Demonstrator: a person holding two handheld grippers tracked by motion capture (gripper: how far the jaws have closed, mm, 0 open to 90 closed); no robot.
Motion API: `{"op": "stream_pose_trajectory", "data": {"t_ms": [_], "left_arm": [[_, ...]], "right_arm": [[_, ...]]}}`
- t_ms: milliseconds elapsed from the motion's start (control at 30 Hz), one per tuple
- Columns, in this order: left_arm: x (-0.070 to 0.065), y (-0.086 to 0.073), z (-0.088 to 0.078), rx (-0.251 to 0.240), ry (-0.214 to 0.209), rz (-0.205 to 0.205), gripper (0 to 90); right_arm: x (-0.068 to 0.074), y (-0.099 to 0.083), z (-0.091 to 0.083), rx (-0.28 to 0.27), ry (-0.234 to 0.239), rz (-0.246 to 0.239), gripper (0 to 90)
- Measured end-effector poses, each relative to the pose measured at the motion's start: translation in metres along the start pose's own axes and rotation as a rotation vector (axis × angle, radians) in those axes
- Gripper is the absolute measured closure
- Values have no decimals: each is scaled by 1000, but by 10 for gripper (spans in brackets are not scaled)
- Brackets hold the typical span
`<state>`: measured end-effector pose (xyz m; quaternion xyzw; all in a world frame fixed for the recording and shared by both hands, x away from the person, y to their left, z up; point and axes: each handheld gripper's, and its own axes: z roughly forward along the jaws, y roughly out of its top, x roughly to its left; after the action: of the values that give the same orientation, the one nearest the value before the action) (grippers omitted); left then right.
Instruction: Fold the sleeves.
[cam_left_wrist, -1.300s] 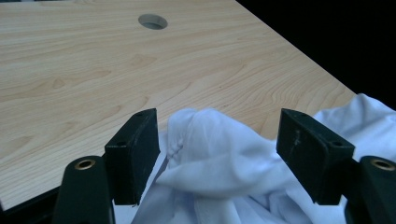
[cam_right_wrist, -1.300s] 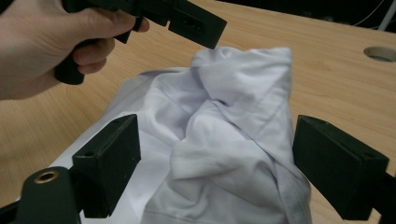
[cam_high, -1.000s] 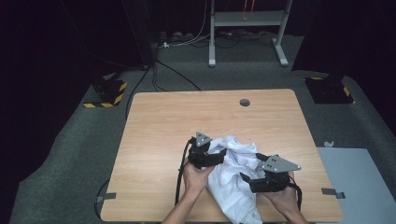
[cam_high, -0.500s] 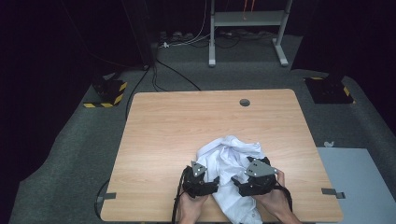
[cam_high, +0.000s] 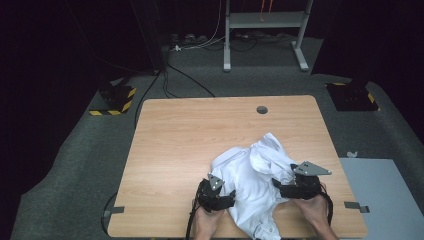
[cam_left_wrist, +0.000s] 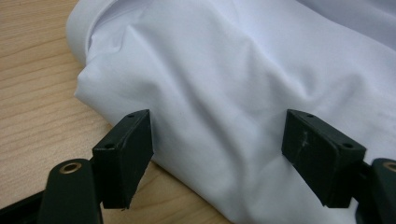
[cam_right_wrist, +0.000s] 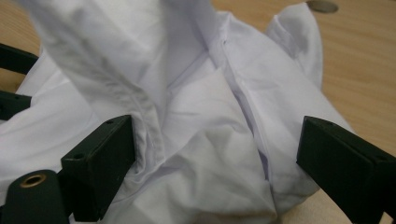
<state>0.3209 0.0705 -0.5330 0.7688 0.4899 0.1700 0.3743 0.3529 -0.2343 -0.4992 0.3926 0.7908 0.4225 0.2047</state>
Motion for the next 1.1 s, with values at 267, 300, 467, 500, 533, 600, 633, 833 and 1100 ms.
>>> {"op": "stream_pose_trajectory", "data": {"t_ms": [267,300,467,500,533,600,633,833,1100], "left_arm": [[15,13,18,5,-3,8,242],[19,16,21,6,1,10,240],[35,33,31,15,34,20,251],[38,36,31,18,42,14,256],[41,37,31,18,46,8,258],[44,39,23,-2,27,-12,263],[43,38,17,-19,4,-21,258],[20,24,-8,-51,-57,46,231],[6,7,-2,-21,-44,119,237]], "right_arm": [[-11,-18,13,48,90,112,159],[-10,-20,14,51,98,116,160],[0,-24,22,56,140,155,158],[4,-25,24,56,153,162,147],[8,-24,26,55,158,155,138],[15,-22,26,53,161,143,123],[18,-21,24,46,158,140,116],[23,-7,0,-73,84,119,90],[13,-10,6,2,42,109,97]]}}
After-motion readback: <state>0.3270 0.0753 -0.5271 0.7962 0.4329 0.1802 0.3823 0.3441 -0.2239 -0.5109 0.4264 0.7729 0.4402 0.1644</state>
